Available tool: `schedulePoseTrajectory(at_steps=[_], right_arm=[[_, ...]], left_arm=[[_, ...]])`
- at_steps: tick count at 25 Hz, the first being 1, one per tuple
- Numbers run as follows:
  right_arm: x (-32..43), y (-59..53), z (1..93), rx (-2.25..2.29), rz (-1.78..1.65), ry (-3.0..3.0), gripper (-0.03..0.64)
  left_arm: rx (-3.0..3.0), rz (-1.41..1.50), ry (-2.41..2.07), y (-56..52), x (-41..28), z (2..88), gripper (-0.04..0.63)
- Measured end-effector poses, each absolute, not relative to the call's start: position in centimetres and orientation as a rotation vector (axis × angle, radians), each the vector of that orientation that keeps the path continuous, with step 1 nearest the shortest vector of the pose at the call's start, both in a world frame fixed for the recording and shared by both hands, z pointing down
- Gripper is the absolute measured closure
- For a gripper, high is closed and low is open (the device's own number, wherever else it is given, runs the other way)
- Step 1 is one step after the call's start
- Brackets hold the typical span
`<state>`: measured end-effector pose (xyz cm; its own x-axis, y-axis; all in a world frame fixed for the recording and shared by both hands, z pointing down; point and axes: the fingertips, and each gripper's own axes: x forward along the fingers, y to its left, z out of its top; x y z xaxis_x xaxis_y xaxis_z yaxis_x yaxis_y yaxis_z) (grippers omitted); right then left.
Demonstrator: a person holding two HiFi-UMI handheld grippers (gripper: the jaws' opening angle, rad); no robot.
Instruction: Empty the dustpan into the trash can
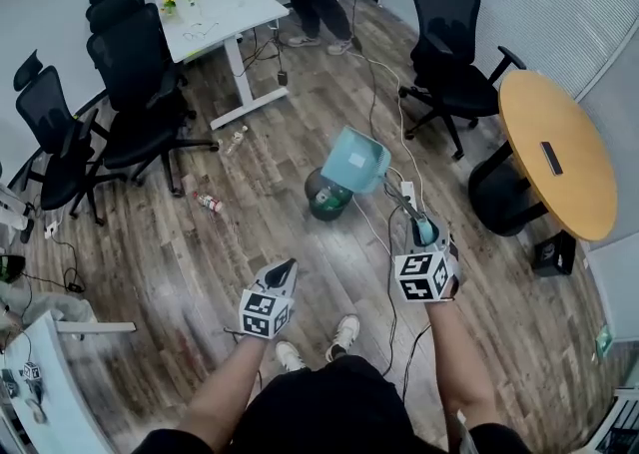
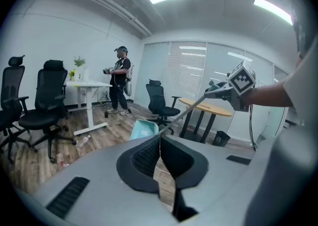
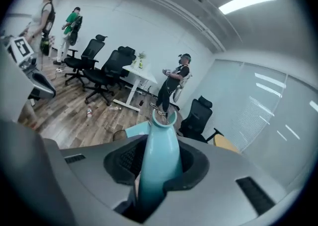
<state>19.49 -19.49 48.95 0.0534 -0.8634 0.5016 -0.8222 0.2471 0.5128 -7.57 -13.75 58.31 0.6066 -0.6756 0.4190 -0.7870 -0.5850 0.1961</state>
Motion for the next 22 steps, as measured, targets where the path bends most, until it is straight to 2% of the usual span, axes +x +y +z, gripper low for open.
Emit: schedulePoseTrajectory(at_steps=[9,22], right_arm=[[24.5,-12.8,50.9,1.793,0.316,-1.708,0.508],[24.2,-6.5,62.0,1.729,0.594,-1.608,0.514]], left_arm=[[2.505,0.425,-1.121,-12.5,-5.9,57.9,0.572],[2.479,0.496,-1.073,-10.0,-5.9,60.3,0.572]])
